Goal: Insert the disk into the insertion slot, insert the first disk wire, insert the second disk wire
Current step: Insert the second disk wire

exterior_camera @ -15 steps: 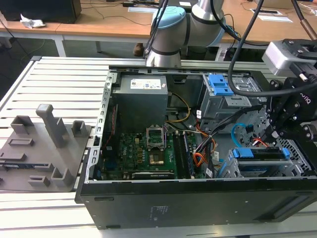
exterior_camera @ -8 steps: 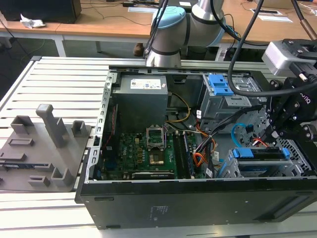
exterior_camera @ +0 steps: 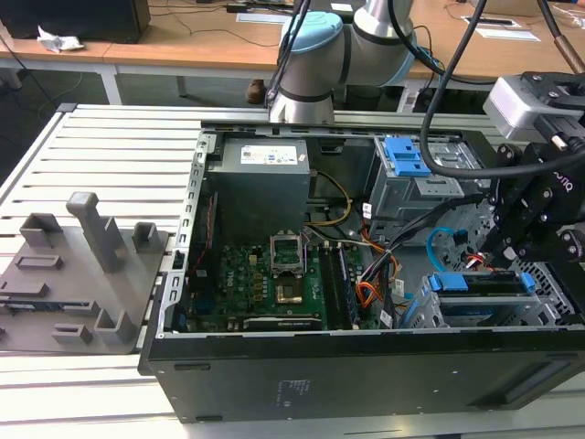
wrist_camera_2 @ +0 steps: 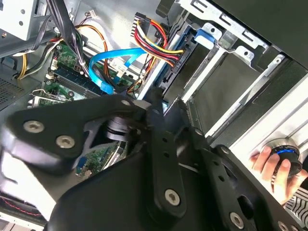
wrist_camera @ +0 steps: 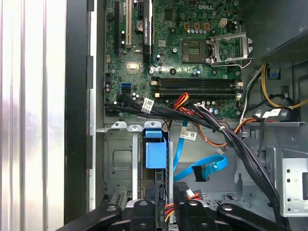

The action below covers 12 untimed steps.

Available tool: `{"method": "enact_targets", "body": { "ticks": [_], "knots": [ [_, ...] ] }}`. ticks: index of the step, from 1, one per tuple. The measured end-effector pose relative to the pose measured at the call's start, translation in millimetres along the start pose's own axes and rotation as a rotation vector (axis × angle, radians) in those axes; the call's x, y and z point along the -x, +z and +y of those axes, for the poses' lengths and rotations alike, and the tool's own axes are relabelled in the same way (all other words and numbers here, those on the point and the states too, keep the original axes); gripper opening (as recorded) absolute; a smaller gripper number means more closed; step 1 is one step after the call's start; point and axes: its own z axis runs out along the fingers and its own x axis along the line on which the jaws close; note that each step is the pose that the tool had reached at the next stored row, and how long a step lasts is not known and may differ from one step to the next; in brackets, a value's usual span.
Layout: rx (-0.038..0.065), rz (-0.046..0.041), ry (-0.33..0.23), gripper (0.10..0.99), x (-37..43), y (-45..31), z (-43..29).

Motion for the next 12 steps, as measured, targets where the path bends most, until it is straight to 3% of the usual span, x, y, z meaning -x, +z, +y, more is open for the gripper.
{"method": "enact_targets", "body": {
  "ticks": [1, 6, 12],
  "knots": [
    [0.000, 0.0001, 0.000, 0.361, 0.0, 0.0, 0.0],
    [0.000, 0.0001, 0.000, 0.361, 0.1, -2.5, 0.2],
    [0.000, 0.0001, 0.000, 0.361, 0.5, -17.1, 1.0]
  ]
}}
